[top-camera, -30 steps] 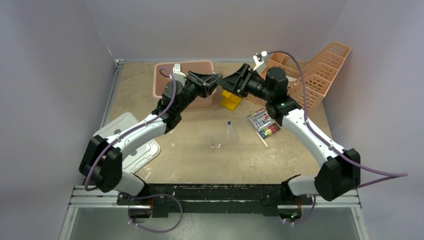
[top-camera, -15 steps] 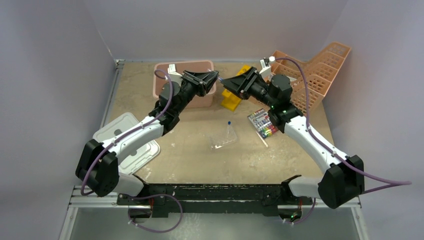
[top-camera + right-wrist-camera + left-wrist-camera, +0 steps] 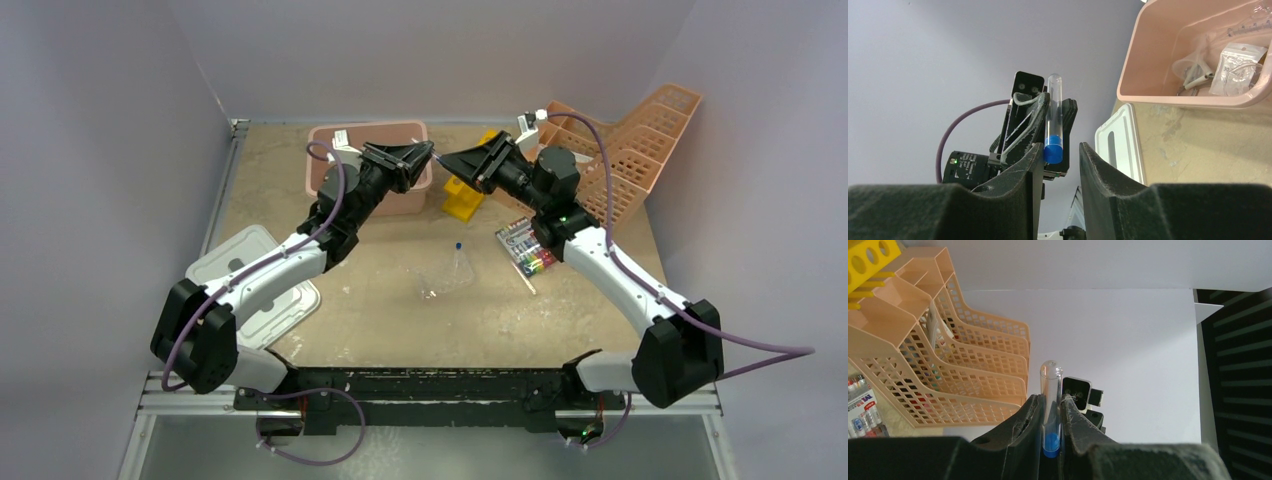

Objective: Organize the chemistry lab equipment

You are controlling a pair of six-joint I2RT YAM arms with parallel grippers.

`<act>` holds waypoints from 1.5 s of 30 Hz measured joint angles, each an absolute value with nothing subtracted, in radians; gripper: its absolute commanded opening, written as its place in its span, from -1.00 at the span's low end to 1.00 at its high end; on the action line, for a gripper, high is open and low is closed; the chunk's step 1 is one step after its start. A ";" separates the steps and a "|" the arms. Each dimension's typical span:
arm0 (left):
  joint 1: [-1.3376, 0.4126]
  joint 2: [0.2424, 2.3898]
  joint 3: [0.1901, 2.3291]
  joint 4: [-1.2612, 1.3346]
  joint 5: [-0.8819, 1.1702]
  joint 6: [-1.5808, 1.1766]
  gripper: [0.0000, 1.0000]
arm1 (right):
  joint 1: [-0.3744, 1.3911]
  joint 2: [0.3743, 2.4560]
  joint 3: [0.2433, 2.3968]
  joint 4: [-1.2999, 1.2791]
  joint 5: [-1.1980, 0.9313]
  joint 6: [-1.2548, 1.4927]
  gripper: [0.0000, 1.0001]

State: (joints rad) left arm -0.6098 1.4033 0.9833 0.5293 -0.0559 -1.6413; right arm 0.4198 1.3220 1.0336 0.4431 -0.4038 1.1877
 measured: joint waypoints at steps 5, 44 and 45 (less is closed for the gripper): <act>-0.609 1.403 0.983 0.529 -0.057 -1.641 -0.70 | 0.420 1.324 1.036 0.448 -0.408 1.186 -0.37; -0.506 1.273 0.991 0.135 -0.110 -1.286 0.39 | 0.416 1.361 1.299 -0.271 -0.423 0.802 -0.79; -0.496 1.250 0.992 0.102 -0.117 -1.227 0.39 | 0.416 1.361 1.328 -0.353 -0.399 0.765 -0.79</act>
